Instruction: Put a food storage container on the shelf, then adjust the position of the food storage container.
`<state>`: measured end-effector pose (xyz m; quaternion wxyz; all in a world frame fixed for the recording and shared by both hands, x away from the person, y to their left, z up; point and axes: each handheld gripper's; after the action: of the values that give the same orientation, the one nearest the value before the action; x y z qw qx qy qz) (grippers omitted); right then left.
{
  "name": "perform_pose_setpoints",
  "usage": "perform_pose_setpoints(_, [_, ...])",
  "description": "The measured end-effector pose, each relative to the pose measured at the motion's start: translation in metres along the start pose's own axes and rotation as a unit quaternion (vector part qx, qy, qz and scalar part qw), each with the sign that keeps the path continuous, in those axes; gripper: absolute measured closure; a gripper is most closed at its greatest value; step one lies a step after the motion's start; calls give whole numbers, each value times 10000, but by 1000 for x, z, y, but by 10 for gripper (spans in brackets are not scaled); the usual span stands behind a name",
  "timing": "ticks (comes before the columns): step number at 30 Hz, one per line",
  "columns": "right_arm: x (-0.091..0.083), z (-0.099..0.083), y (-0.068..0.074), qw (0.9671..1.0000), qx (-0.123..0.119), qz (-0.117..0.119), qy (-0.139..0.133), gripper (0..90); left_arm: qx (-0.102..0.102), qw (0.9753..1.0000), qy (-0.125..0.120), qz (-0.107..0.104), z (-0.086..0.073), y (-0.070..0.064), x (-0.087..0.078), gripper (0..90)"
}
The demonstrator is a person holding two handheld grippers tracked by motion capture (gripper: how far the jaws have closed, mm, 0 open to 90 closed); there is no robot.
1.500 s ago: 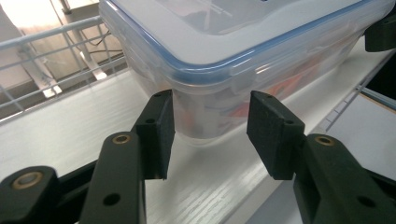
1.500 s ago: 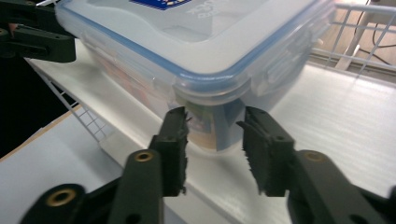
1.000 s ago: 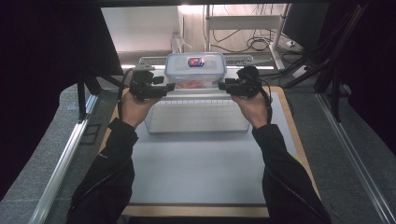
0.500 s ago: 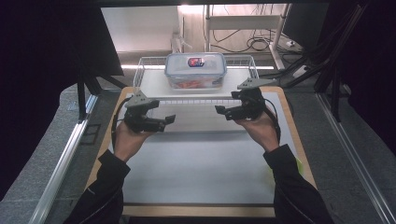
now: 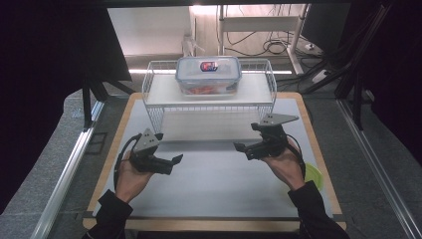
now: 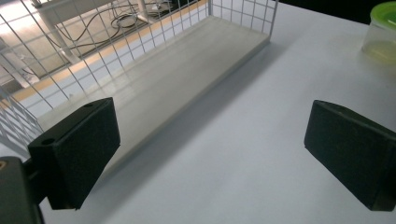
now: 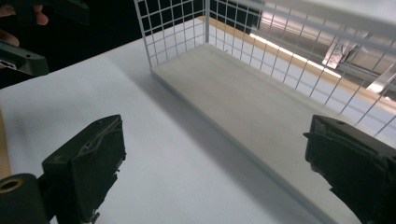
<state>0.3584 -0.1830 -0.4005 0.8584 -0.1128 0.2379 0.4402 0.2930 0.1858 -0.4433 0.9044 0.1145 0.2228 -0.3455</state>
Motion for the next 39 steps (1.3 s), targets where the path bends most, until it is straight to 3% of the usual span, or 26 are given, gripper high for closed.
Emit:
perform_pose_setpoints(4, [-2,-16,3,9999,13,-44,117,41,-85,10000,5,-41,-15,-6,-4,28])
perform_pose_setpoints(8, [-6,-30,7,9999,126,42,36,45,-258,9996,0,-88,-31,-6,-6,10])
perform_pose_setpoints(17, [-11,-60,17,9996,116,-137,213,44,-389,9989,250,49,-65,-14,-6,7])
perform_pose_setpoints(25, [-11,-76,16,9986,208,-311,372,6,-244,9989,303,258,-67,-20,-10,10])
perform_pose_setpoints(30, [-18,-80,14,9971,417,-417,484,11,-70,9983,453,368,-68,-23,-7,14])
perform_pose_setpoints(33, [-26,-82,14,9950,412,-648,638,174,5,9982,460,389,-67,-24,-7,19])
perform_pose_setpoints(35, [-34,-84,12,9934,415,-785,729,340,17,9982,466,385,-67,-25,-7,19])
perform_pose_setpoints(39, [-56,-91,2,9886,667,-1077,813,591,8,9984,446,356,-68,-24,-7,21])
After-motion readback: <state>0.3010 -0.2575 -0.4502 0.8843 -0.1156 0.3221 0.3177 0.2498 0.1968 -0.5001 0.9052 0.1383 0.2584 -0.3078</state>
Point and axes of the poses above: each handheld gripper's, and its own axes: x roughly forward along the jaws, z roughly out of its top, y roughly to its left
